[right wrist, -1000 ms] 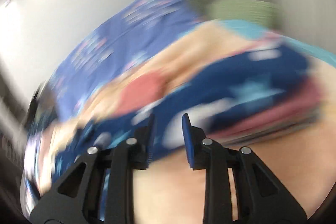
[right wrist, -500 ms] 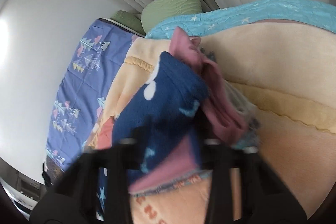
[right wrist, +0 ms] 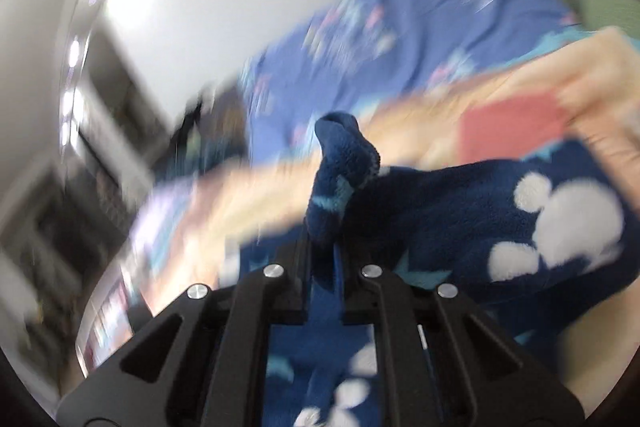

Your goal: Fold small clothes

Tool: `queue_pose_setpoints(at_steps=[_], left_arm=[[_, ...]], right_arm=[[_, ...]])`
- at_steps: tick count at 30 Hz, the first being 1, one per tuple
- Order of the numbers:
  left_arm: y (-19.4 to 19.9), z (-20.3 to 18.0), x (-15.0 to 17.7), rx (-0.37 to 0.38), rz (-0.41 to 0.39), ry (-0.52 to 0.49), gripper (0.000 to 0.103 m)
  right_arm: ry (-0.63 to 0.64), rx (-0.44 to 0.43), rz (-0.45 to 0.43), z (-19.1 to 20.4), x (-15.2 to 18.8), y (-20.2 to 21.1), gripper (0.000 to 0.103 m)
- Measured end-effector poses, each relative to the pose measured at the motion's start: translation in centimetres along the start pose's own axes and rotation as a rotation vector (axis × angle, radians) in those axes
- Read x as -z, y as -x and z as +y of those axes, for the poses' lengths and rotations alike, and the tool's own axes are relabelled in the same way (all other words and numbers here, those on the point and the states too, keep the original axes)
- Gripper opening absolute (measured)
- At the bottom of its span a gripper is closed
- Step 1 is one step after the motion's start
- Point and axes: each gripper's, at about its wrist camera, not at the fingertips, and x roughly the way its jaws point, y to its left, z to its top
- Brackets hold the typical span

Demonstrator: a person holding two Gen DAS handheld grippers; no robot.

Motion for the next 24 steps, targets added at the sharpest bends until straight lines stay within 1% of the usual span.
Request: queue_pose_setpoints(at_steps=[1, 3, 4, 5, 6, 7, 8, 9, 10, 12, 13, 15, 16, 17, 18, 19, 21, 22, 23, 24], left_arm=[[0.0, 0.1, 0.0, 0.007, -0.001, 0.004, 0.057], [0.1, 0.3, 0.0, 0.027, -0.005, 0.012, 0.059], [0.1, 0.4, 0.0, 0.036, -0.007, 0.018, 0.06], [0.2, 0.7, 0.0, 0.064, -0.013, 0.031, 0.064], [0.6, 1.1, 0.0, 0.115, -0.026, 0.055, 0.071], [1.0, 1.6, -0.1, 0.18, -0.042, 0.088, 0.074], [1.4, 2.1, -0.2, 0.252, -0.058, 0.133, 0.075], [1.8, 2.6, -0.6, 0.346, -0.067, 0.199, 0.075], [2.0, 2.6, -1.0, 0.425, -0.068, 0.246, 0.076], [2.0, 1.9, -2.2, 0.552, -0.055, 0.307, 0.078], [1.8, 1.1, -2.9, 0.59, -0.047, 0.306, 0.081], [0.8, -1.2, -4.2, 0.638, -0.014, 0.279, 0.092], [0.1, -2.3, -4.7, 0.645, 0.015, 0.268, 0.092], [-1.2, -3.6, -5.1, 0.649, 0.064, 0.254, 0.092], [-2.0, -4.2, -5.4, 0.635, 0.092, 0.253, 0.092], [-3.1, -4.9, -5.7, 0.6, 0.125, 0.263, 0.092], [-4.5, -5.8, -6.0, 0.57, 0.156, 0.301, 0.092], [-4.7, -6.1, -6.2, 0.557, 0.154, 0.317, 0.09], [-4.7, -6.4, -6.4, 0.539, 0.151, 0.321, 0.072], [-4.8, -7.0, -6.7, 0.527, 0.157, 0.299, 0.045]], right_arm=[[0.032, 0.012, 0.08, 0.8, 2.0, -2.3, 0.009], [0.041, 0.032, 0.166, 1.0, 4.2, -4.3, 0.01], [0.029, 0.038, 0.191, 0.6, 5.2, -4.9, 0.011], [0.019, 0.036, 0.19, 0.6, 5.6, -5.0, 0.011], [0.01, 0.028, 0.183, 0.4, 5.8, -4.8, 0.011], [0.004, 0.015, 0.175, 0.2, 5.8, -4.3, 0.012], [0.005, 0.006, 0.17, -0.1, 5.2, -4.1, 0.013], [0.01, -0.001, 0.165, 0.1, 5.3, -3.7, 0.014], [0.019, -0.006, 0.159, 0.2, 5.5, -3.6, 0.014], [0.026, -0.009, 0.149, 0.3, 6.2, -3.8, 0.015], [0.025, -0.01, 0.146, 0.2, 6.6, -3.9, 0.016], [0.033, -0.008, 0.135, 0.0, 6.8, -3.8, 0.018], [0.039, -0.005, 0.132, 0.0, 6.9, -3.4, 0.022], [0.054, -0.004, 0.127, 0.2, 6.9, -2.8, 0.024], [0.07, -0.001, 0.121, 0.3, 7.0, -2.2, 0.03], [0.082, 0.012, 0.116, 0.2, 7.2, -1.5, 0.035], [0.074, 0.037, 0.109, -0.6, 7.9, -0.5, 0.037], [0.044, 0.042, 0.114, -1.4, 8.2, -0.1, 0.037], [0.008, 0.044, 0.119, -2.4, 8.3, 0.2, 0.037], [-0.042, 0.043, 0.119, -3.5, 8.5, 0.6, 0.037]])
